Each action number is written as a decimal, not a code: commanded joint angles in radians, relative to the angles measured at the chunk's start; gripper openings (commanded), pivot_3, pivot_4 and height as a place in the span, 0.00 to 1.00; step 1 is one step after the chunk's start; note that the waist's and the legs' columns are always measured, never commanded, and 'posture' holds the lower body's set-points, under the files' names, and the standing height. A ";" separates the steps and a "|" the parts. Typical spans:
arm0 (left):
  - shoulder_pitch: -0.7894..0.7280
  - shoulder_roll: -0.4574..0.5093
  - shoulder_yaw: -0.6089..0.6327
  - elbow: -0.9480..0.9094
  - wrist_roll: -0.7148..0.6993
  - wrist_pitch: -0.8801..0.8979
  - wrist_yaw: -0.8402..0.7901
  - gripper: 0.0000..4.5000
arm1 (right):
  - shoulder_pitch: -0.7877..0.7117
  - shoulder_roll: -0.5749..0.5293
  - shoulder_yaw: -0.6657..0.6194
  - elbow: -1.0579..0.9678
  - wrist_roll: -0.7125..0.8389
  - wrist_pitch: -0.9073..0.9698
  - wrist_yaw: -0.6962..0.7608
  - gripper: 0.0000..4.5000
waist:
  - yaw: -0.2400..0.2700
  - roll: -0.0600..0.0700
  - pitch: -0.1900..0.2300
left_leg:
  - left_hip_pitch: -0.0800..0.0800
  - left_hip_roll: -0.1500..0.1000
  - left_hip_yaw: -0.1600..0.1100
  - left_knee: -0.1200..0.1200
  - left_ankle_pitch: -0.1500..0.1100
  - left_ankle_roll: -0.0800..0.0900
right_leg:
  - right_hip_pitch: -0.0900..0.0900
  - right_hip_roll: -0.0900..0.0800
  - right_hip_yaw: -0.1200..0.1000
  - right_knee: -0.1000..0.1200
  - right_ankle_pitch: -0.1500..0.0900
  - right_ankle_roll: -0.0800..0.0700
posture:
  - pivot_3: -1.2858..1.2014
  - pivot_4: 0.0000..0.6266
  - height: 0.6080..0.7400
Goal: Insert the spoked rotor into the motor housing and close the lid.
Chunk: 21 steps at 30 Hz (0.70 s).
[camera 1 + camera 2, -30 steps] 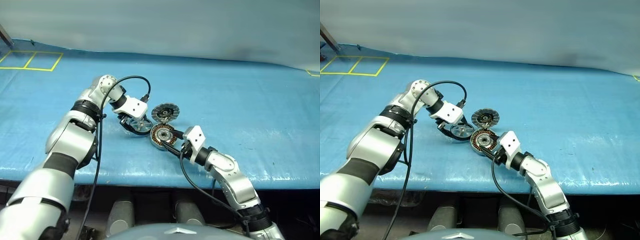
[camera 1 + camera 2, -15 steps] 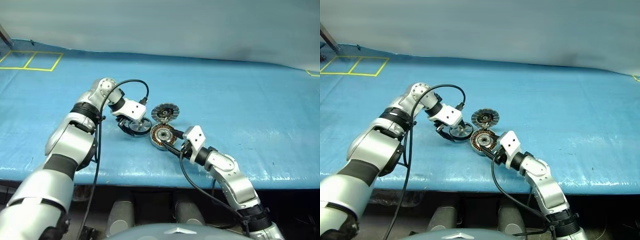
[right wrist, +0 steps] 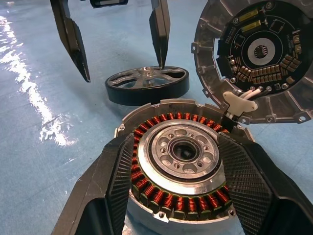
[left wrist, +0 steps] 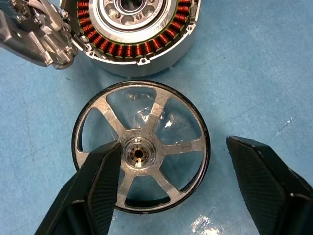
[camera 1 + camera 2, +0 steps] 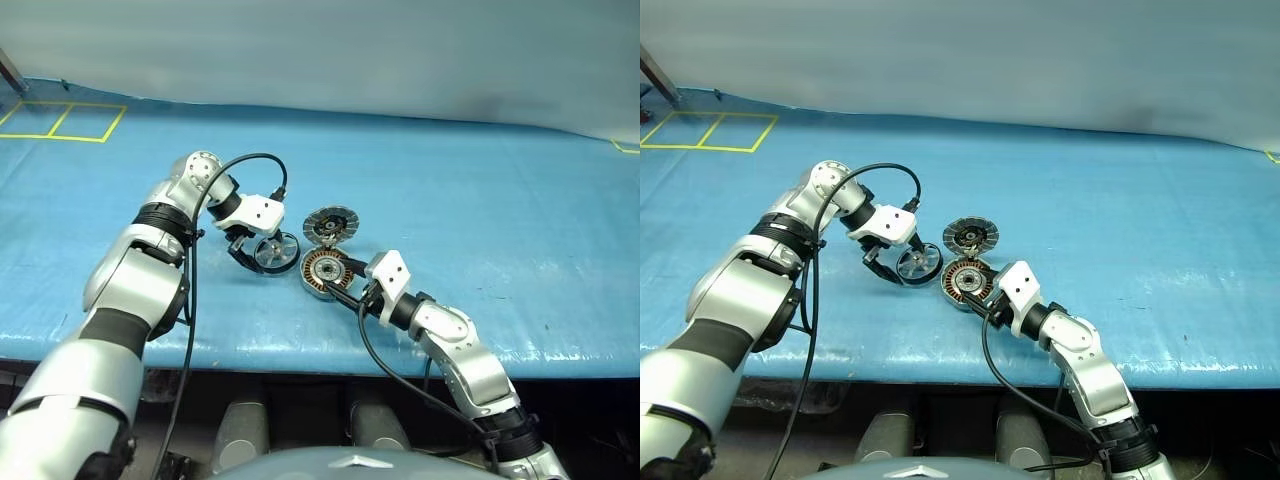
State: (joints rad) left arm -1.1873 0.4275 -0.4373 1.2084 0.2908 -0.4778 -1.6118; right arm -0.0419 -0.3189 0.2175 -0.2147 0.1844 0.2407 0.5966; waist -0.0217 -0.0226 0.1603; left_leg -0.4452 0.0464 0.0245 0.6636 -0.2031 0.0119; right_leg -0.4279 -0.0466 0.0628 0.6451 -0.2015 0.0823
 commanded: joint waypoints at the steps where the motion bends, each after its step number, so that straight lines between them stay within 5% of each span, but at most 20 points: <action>1: -0.023 0.011 0.021 -0.025 -0.032 0.024 -0.003 0.98 | -0.014 0.002 -0.005 -0.018 -0.001 -0.025 0.004 0.64 | 0.000 0.000 0.000 | 0.000 0.000 0.000 0.000 0.000 0.000 | 0.000 0.000 0.000 0.000 0.000 0.000 | 0.52 0.24 1.00; 21: -0.053 -0.036 0.016 0.002 0.021 0.022 0.049 0.98 | 0.011 0.004 -0.014 -0.030 -0.015 -0.035 -0.015 0.64 | -0.002 0.000 0.000 | 0.000 0.000 -0.001 0.000 0.000 0.000 | 0.000 0.001 0.001 0.000 0.000 0.000 | 0.52 0.24 1.00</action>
State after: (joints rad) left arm -1.2250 0.3918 -0.4227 1.2102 0.3050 -0.4457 -1.5698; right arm -0.0324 -0.3165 0.2171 -0.2137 0.1653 0.2268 0.5856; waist -0.0233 -0.0226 0.1602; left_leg -0.4452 0.0464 0.0239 0.6640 -0.2031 0.0119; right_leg -0.4276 -0.0455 0.0634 0.6455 -0.2015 0.0824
